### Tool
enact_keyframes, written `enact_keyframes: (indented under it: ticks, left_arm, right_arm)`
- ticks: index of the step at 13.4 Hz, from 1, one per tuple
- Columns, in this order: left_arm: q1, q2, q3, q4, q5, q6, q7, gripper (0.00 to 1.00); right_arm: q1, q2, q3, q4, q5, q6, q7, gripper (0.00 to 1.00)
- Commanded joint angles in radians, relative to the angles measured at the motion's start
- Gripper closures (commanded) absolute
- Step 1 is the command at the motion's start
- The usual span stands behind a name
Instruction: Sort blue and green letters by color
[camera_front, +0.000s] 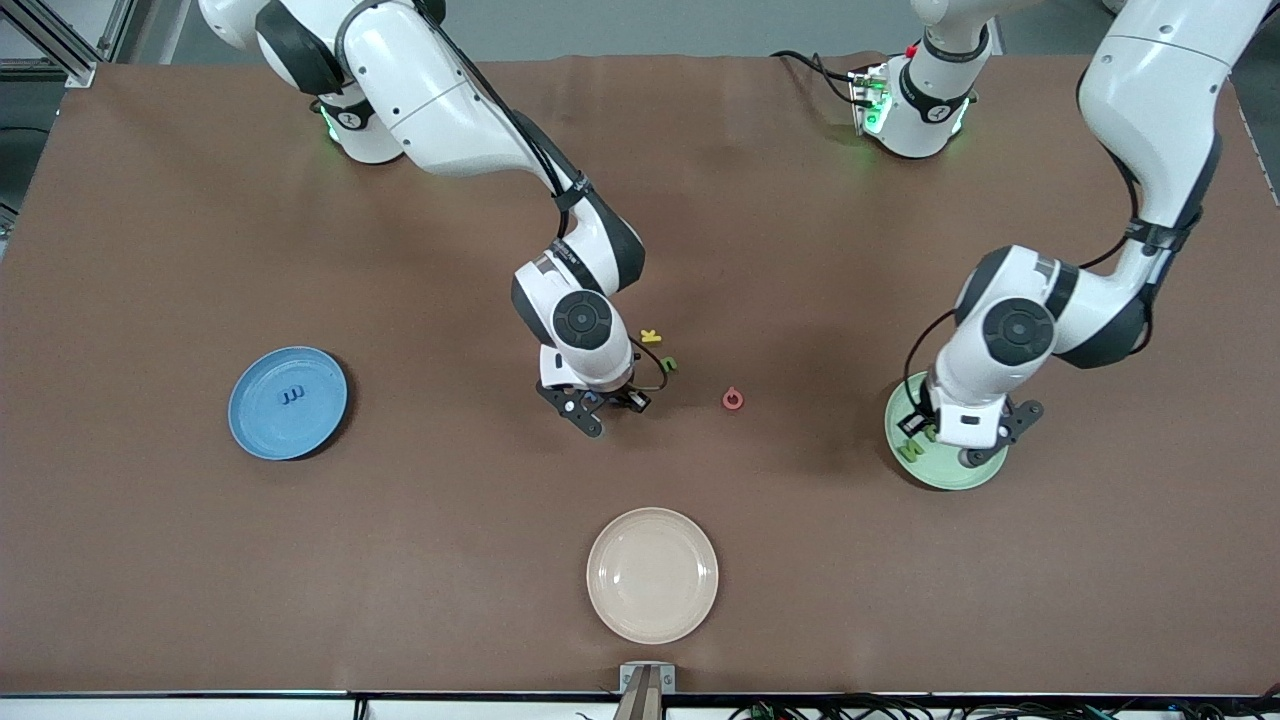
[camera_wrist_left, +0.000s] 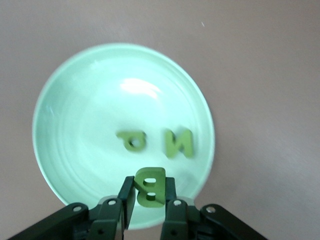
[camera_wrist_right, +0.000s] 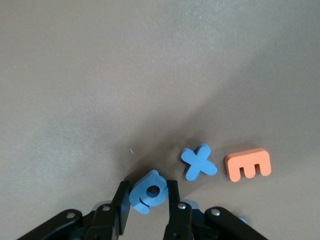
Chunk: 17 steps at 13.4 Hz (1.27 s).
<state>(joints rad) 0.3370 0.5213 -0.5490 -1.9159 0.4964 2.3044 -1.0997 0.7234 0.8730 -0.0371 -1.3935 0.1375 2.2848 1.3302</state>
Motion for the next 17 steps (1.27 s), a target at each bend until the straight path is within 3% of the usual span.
enact_keyframes:
  ticks: [1, 2, 3, 4, 6, 9, 13, 17]
  left_arm:
    - [0.013, 0.060, -0.002, 0.063, 0.016, -0.011, 0.061, 0.81]
    - [0.013, 0.072, -0.002, 0.077, 0.016, -0.011, 0.067, 0.61]
    - [0.013, 0.075, -0.002, 0.081, 0.014, -0.011, 0.070, 0.25]
    - [0.011, 0.074, -0.003, 0.083, 0.016, -0.013, 0.070, 0.00]
    - [-0.010, 0.065, -0.011, 0.083, 0.011, -0.016, 0.049, 0.00]
    - [-0.079, 0.062, -0.054, 0.083, -0.010, -0.055, -0.033, 0.00]
    - [-0.264, 0.101, -0.071, 0.126, -0.010, -0.057, -0.302, 0.01]
    - [-0.467, 0.177, -0.068, 0.213, -0.006, -0.054, -0.350, 0.04]
  right_arm:
    - [-0.035, -0.032, 0.006, 0.021, -0.012, -0.086, -0.038, 0.83]
    - [-0.038, -0.041, 0.003, 0.036, -0.010, -0.134, -0.078, 0.83]
    - [-0.048, -0.064, 0.003, 0.047, -0.010, -0.163, -0.121, 0.83]
    - [-0.077, -0.096, 0.005, 0.041, -0.012, -0.206, -0.185, 0.83]
    - [-0.126, -0.156, 0.003, 0.021, -0.012, -0.319, -0.369, 0.85]
    - [-0.276, -0.316, 0.005, -0.164, -0.010, -0.331, -0.712, 0.85]
    - [-0.448, -0.446, 0.003, -0.353, -0.013, -0.324, -1.081, 0.85]
    - [-0.629, -0.485, 0.003, -0.462, -0.087, -0.253, -1.382, 0.84]
